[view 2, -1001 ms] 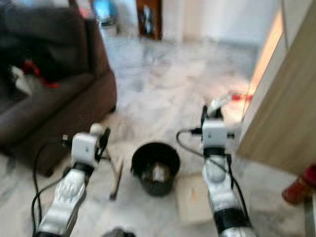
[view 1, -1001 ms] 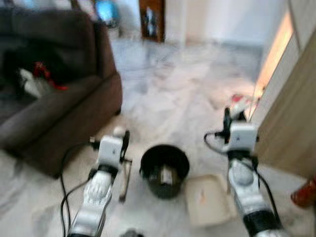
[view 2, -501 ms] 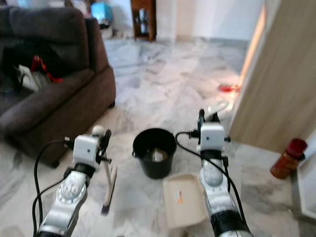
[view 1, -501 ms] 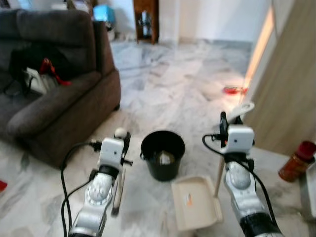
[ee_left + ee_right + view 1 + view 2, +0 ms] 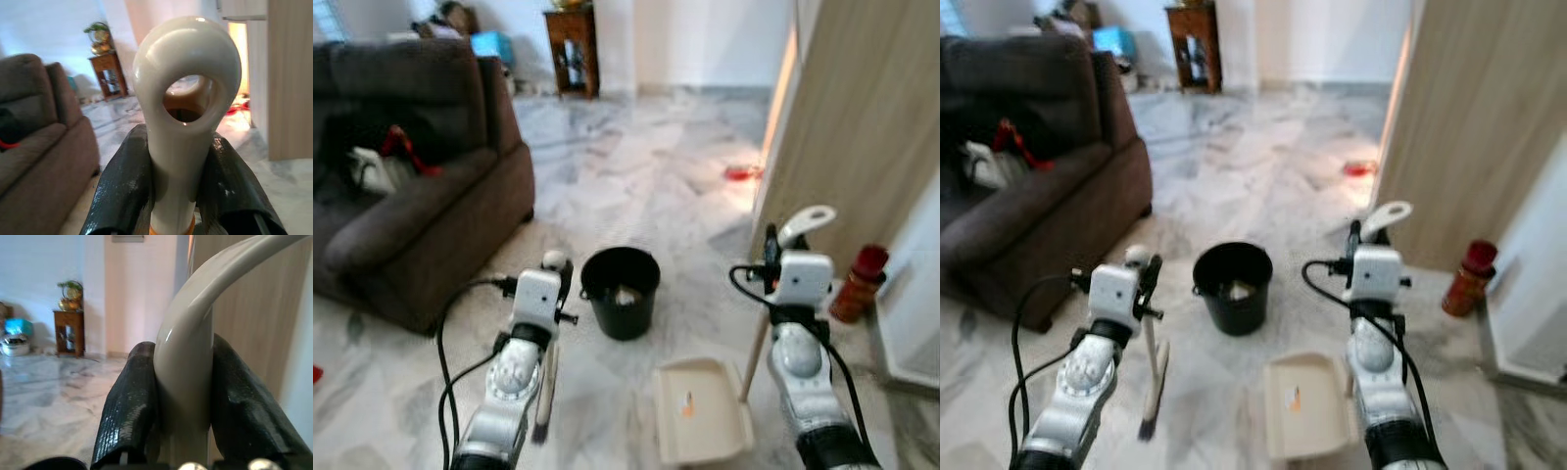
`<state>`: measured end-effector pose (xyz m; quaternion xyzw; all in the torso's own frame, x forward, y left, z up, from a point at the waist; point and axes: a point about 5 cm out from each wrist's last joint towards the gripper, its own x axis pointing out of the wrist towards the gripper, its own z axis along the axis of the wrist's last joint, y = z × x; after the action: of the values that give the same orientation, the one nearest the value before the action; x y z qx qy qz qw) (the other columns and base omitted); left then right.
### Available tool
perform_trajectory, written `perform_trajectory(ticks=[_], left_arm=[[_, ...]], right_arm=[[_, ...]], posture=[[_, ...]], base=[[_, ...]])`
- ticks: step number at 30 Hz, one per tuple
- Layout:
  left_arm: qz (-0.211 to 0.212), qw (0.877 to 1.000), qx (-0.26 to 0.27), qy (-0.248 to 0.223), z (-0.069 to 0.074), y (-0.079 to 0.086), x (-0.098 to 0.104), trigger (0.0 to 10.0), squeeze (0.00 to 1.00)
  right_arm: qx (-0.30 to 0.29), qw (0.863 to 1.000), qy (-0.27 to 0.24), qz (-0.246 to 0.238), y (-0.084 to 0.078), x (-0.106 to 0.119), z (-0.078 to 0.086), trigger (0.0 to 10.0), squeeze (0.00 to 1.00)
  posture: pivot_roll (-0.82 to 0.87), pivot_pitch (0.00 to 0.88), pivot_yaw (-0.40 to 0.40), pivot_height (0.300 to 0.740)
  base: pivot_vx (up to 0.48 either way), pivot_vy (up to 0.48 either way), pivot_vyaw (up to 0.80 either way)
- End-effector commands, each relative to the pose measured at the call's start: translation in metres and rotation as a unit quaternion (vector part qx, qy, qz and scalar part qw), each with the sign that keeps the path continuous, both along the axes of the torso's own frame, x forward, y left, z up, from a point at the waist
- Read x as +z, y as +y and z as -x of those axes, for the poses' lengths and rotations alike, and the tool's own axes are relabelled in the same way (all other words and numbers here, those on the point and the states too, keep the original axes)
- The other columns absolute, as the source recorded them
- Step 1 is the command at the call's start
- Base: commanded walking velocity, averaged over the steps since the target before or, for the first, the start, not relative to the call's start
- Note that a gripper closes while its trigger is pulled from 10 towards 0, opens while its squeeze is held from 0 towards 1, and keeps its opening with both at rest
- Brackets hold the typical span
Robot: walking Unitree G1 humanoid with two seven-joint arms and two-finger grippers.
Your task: Sweep floor
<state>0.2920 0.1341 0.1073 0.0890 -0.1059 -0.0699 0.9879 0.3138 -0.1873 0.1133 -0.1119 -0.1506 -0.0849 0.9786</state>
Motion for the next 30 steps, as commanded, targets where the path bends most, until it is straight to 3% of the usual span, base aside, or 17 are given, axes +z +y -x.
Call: perform_trajectory(ticks=[1, 25, 30], left_arm=[[-0.002, 1.0, 0.001, -0.021, -0.005, 0.0, 0.009, 10.0, 0.0], [-0.007, 1.0, 0.014, -0.012, -0.02, 0.002, 0.01, 10.0, 0.0], [-0.011, 1.0, 0.016, -0.007, -0.021, 0.002, 0.008, 10.0, 0.0]], right_arm=[[0.011, 1.0, -0.022, 0.009, 0.004, 0.011, -0.003, 10.0, 0.0], [-0.006, 1.0, -0.022, -0.001, -0.001, 0.011, -0.001, 10.0, 0.0], [-0.006, 1.0, -0.021, -0.002, 0.0, 0.011, -0.001, 10.0, 0.0]], posture=[[0.04, 0.0, 0.031, 0.74], [0.02, 0.0, 0.056, 0.74], [0.01, 0.0, 0.058, 0.74]], base=[[0.0, 0.0, -0.8], [0.0, 0.0, -0.8], [0.0, -0.379, -0.8]])
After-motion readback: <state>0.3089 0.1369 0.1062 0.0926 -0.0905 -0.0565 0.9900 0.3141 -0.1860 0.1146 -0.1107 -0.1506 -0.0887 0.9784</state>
